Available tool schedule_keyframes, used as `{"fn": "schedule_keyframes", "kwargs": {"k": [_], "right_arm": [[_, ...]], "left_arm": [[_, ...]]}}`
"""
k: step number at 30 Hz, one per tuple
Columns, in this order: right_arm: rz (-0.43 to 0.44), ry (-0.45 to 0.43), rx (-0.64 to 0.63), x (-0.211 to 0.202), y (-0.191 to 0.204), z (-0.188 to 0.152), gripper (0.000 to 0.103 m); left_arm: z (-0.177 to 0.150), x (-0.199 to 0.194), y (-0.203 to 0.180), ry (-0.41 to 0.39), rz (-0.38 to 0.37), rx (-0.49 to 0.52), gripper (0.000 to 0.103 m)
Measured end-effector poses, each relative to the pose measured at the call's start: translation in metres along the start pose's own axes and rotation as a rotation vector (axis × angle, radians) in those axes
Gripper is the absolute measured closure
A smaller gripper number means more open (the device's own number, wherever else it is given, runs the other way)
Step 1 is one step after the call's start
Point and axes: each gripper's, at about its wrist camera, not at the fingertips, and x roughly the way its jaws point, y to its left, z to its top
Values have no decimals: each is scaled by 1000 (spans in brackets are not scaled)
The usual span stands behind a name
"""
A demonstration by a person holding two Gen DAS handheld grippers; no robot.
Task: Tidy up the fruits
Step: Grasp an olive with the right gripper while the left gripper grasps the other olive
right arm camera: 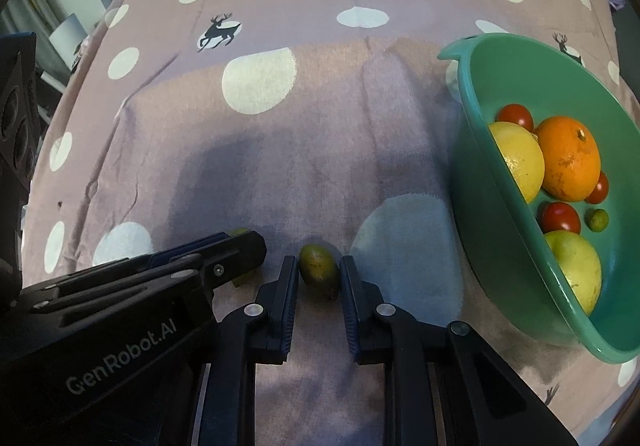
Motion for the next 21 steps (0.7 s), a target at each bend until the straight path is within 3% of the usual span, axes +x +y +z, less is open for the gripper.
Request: {"fn": "schedule_keyframes", "kwargs": {"k": [10,21], "right_arm": [[25,-20,34,-6,-10,-1,80],[103,-80,81,-24,-18,1,81]], "left_arm": [[-1,-4,-7,-40,12,5,85],[1,-25,-4,-125,-35,-21,85]]}}
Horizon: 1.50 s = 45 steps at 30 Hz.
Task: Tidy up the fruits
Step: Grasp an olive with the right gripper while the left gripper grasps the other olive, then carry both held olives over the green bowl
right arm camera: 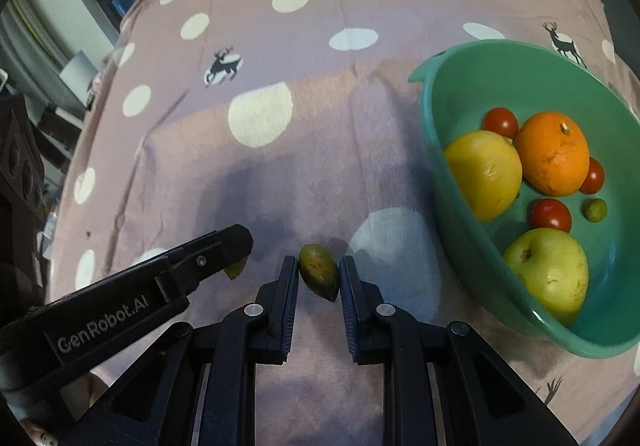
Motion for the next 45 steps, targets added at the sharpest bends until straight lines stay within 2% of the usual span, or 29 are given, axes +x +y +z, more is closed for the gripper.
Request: {"fn": "schedule_keyframes", "kwargs": {"k": [17,22,26,35,40,45], "right_arm": [[150,-125,113,-33,-14,4,81],[210,-178,159,-47,-22,3,81],[218,-219,197,-57,-31,3,81],[276,-299,295,-78,-55,-2,81],[268,-360,378,-92,-74,-7,81],[205,-385,422,-98,-87,-11,81]], "left_arm": [[0,-34,-11,-141,-72,31,85],[-1,-45,-21,-197,-114,73,85],[-5,-53,-33,-247,-139,127,85],[-9,-55,-60,-301,-177,219,85],[-10,-50,-74,-290,-187,242,85],[-15,-42,-94,-273,-217,287,85]]}}
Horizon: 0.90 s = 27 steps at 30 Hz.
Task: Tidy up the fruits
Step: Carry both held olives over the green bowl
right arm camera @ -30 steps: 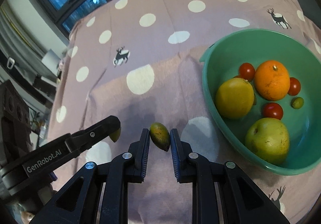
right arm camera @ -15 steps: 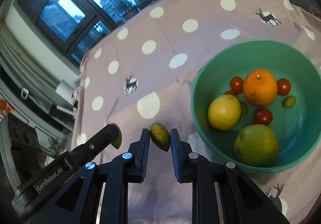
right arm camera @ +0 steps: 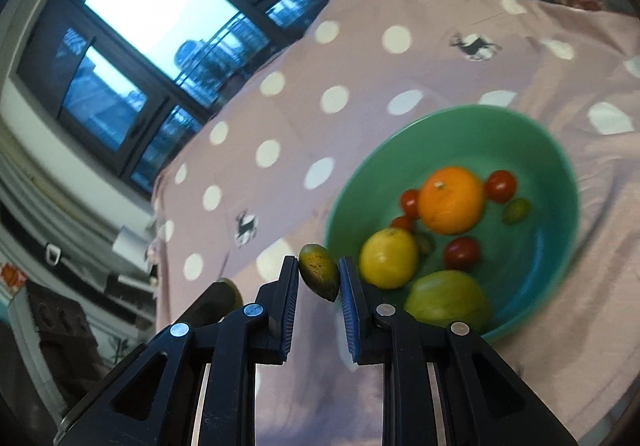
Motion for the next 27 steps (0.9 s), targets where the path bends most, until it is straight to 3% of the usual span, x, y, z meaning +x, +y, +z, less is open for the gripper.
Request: {"fn": "schedule_keyframes", "kwargs": {"k": [12,27], "right_arm": [[-132,-62,65,-15,-28,10,80],[-310,-53,68,-10,-47,14,80]], "left_arm": [[-8,37,-34,65,-34,89,85],[-23,82,-45,176,-27,121,85]]}}
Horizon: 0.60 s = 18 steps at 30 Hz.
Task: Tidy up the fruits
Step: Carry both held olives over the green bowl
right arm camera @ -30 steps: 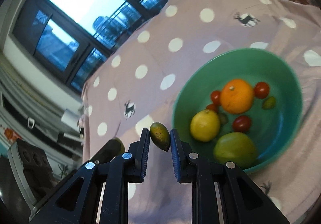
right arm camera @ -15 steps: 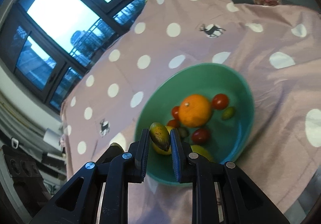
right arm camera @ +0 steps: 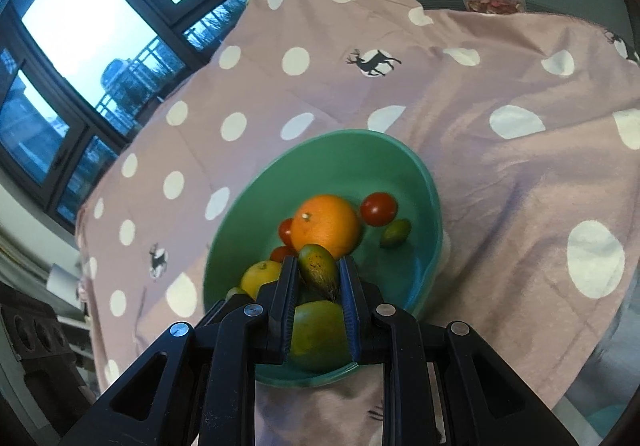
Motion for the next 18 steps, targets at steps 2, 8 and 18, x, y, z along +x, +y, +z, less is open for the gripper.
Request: {"fn": "schedule_keyframes", "kwargs": {"k": [2,8,18], "right_arm": [[-18,2,-5,2,-1,0,80],[-24,19,14,6,-6,0,80],[-63,24,-3,10,-5,-1,80]], "left_arm": [[-1,4,1,11,0,-6,85],[-4,15,3,32,9,-7,85],[-8,18,-3,20,36,37,85]]}}
